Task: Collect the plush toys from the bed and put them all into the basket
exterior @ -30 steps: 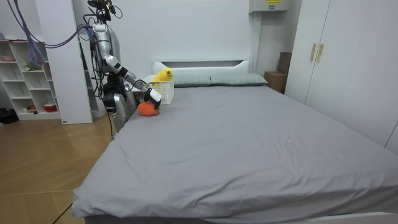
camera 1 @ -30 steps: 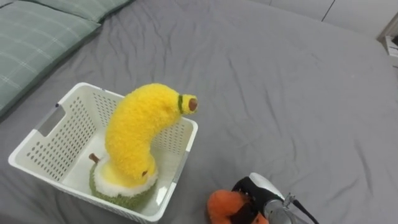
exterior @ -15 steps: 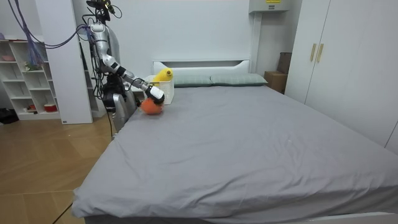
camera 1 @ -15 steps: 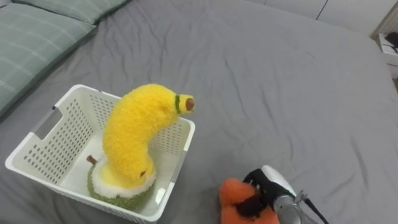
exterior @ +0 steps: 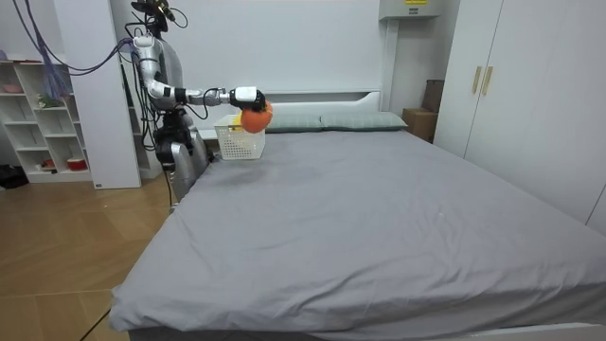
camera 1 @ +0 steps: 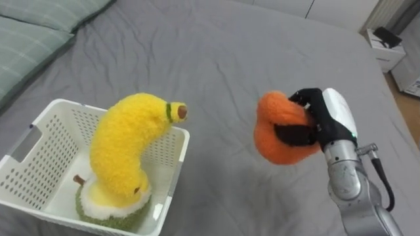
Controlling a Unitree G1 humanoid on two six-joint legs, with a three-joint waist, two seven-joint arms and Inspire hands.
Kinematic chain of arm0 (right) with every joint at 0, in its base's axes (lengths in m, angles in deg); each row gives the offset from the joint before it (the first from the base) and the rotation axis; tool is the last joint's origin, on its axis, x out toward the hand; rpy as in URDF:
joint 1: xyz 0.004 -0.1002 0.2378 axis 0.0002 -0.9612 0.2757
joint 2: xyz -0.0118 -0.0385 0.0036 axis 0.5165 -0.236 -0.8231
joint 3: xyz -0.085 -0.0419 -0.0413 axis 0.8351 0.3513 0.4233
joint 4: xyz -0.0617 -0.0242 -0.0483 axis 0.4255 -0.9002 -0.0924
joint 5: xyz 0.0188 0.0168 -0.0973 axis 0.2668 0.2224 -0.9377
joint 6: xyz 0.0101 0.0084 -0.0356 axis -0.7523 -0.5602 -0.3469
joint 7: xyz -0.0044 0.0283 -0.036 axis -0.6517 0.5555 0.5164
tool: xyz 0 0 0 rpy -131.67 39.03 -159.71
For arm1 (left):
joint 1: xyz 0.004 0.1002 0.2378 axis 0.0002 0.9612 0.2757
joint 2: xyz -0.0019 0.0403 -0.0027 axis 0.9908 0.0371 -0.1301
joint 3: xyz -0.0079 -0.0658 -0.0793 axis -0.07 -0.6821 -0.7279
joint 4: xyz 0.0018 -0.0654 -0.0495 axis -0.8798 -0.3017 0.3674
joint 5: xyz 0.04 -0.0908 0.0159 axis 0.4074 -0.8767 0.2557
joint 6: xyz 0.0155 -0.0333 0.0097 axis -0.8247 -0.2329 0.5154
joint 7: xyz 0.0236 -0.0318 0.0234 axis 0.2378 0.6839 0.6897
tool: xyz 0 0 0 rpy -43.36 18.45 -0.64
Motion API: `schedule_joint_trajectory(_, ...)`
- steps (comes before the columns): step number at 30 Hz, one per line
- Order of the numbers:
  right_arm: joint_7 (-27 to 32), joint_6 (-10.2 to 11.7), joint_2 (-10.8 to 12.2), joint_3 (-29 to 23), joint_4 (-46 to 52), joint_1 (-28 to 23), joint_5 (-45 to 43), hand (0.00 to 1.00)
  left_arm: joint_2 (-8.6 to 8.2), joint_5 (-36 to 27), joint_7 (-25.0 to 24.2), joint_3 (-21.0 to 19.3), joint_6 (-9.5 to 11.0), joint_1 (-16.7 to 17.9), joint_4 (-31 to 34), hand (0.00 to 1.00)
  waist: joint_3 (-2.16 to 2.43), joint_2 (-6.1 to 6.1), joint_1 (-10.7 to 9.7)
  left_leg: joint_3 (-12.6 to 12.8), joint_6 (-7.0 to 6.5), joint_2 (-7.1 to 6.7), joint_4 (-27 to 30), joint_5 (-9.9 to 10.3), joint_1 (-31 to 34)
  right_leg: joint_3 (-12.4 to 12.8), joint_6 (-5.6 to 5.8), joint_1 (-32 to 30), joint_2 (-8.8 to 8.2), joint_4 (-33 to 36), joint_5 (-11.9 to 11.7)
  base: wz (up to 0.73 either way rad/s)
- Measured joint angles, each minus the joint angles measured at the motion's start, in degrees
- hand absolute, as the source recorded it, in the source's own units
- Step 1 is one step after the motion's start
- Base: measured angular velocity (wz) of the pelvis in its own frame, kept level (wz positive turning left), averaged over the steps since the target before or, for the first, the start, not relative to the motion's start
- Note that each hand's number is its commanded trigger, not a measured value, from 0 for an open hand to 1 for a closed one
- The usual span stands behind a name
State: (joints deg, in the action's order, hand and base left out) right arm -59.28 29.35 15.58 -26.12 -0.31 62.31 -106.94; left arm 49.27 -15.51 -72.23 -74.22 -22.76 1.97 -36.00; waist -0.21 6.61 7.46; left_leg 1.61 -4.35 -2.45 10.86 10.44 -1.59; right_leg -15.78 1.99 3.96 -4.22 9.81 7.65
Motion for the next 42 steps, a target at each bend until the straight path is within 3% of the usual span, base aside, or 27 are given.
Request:
schedule_joint_trajectory(4,-1.0,-0.4,0.0,0.1,3.0,0.9,3.6,1.00,0.09,-0.3,0.0,0.3,0.1,0.0,-0.2,0.00,-0.12,0.11,0.2,0.0,-0.01,-0.03,0.0,0.0,-0.2,0.0,0.00,0.2,-0.01,0.0,0.0,0.00)
schedule_joint_trajectory(9,-3.0,-1.4,0.1,0.2,5.1,3.1,6.8,1.00,0.02,-1.4,0.0,0.3,0.4,-0.2,0.1,0.00,-0.68,0.30,0.8,0.0,-0.02,-0.03,-0.2,0.0,0.0,0.0,0.00,-0.1,0.01,0.0,0.0,0.00)
schedule_joint_trajectory(13,-3.8,-2.5,0.2,1.8,8.4,5.0,9.5,1.00,0.01,-1.9,0.0,0.5,0.4,-0.6,0.1,0.00,-0.74,0.20,1.2,-0.2,-0.02,-0.02,-0.3,0.0,0.7,-0.1,0.00,-0.8,0.02,0.0,0.0,0.00)
schedule_joint_trajectory(20,-7.2,-2.9,0.2,6.1,11.7,11.9,11.4,1.00,-0.08,-1.5,0.0,2.2,0.8,-1.7,-0.5,0.00,-0.80,0.10,4.1,-0.3,-0.03,0.02,-0.6,0.0,0.9,-0.2,0.02,-1.1,0.10,-0.2,0.0,0.00)
schedule_joint_trajectory(23,-8.7,-3.0,1.0,10.2,11.8,15.5,11.7,1.00,0.15,-1.4,0.0,3.3,1.3,-2.2,-1.1,0.00,-0.69,0.30,4.6,-0.8,-0.01,0.02,-0.5,0.0,1.0,-0.7,0.03,-1.1,0.13,-0.2,0.0,0.07)
schedule_joint_trajectory(27,-11.3,-4.0,2.5,13.2,11.8,18.6,12.2,1.00,0.27,-0.7,0.0,3.8,1.2,-3.2,-1.0,0.00,-0.57,0.92,6.8,-1.3,-0.07,-0.07,-0.4,-0.1,0.9,-2.0,0.05,-1.0,-0.10,-0.2,0.0,0.09)
schedule_joint_trajectory(35,-15.3,-5.9,4.3,17.2,12.4,20.0,11.6,1.00,0.04,0.8,0.0,3.6,1.1,-4.0,0.1,0.00,-0.47,2.38,10.4,-2.4,-0.13,-0.31,-0.4,-0.1,1.4,-3.2,0.13,-0.5,-0.36,-0.2,0.1,0.07)
schedule_joint_trajectory(39,-16.3,-7.2,6.2,19.1,12.3,20.4,10.5,1.00,-0.09,1.0,0.0,3.4,0.5,-5.2,0.1,0.00,-0.76,2.59,12.4,-3.4,-0.04,-0.43,-0.2,-0.2,1.4,-4.1,0.13,0.0,-0.37,-0.3,0.1,0.12)
schedule_joint_trajectory(42,-16.4,-7.2,6.3,21.8,11.4,21.3,10.9,1.00,-0.05,1.0,0.0,3.4,0.2,-5.7,0.1,0.00,-0.98,3.01,13.4,-4.2,0.03,-0.53,-0.2,-0.3,1.5,-5.0,0.13,0.3,-0.40,-0.3,0.1,0.12)
